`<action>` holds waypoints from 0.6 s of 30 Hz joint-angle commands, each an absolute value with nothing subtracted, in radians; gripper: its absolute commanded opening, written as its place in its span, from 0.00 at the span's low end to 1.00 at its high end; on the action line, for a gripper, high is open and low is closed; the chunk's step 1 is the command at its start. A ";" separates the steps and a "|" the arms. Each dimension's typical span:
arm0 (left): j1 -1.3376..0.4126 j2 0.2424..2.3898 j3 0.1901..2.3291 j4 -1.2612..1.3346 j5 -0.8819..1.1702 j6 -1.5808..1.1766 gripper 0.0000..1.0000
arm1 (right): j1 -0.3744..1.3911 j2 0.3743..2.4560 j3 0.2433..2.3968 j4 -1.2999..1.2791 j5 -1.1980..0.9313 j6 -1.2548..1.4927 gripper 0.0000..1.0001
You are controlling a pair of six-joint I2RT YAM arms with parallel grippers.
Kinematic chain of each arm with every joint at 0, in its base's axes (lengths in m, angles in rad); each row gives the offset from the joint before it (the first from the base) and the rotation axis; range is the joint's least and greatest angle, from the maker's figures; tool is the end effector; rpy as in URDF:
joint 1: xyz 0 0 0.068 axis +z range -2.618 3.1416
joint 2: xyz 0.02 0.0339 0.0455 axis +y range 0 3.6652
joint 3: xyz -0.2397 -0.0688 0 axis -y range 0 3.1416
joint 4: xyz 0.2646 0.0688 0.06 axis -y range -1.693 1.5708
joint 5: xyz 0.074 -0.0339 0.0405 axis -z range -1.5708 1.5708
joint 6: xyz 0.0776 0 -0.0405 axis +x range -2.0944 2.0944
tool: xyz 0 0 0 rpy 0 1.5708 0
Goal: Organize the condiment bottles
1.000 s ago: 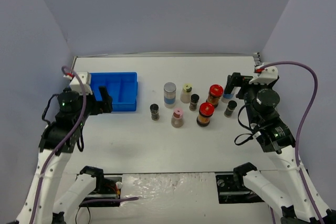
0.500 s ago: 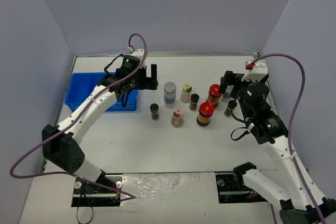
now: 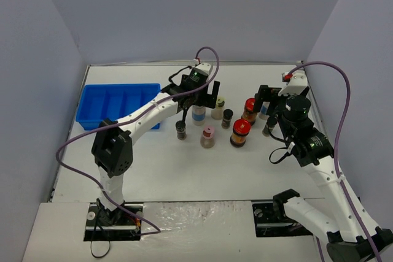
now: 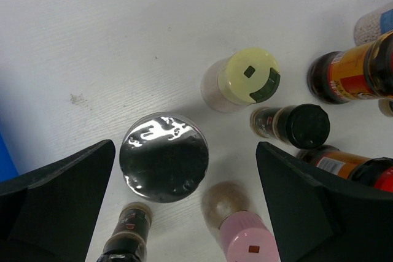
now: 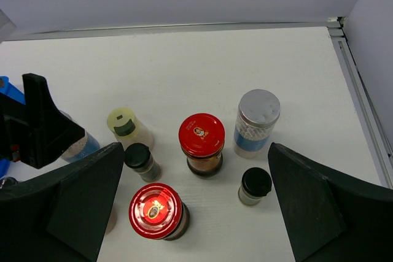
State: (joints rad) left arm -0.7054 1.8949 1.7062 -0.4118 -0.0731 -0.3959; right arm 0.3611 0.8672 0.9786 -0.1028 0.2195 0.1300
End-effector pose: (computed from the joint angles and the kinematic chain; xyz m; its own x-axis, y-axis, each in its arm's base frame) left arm 0.3786 -0.3149 0.2645 -0.6286 0.0301 -0.7771 0.3884 0.8779 -0.2801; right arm 0.2594 0.0799 0.3866 -0.0103 0.1313 -0.9913 -0.1410 0.9812 0.1315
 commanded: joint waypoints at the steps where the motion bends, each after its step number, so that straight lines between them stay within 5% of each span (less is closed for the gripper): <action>1: -0.715 1.913 1.795 -0.431 -0.142 -0.380 0.97 | 0.364 0.841 0.968 -0.069 0.234 0.123 1.00; 9: -0.718 1.977 1.816 -0.477 -0.184 -0.390 0.94 | 0.364 0.831 0.953 -0.074 0.240 0.124 1.00; 18: -0.703 1.905 1.789 -0.453 -0.199 -0.403 0.19 | 0.363 0.833 0.955 -0.074 0.238 0.116 1.00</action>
State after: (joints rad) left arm -0.7134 2.0260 1.7472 -0.4911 -0.1656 -0.4002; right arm 0.3609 0.8349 0.9436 -0.1335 0.2199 0.1297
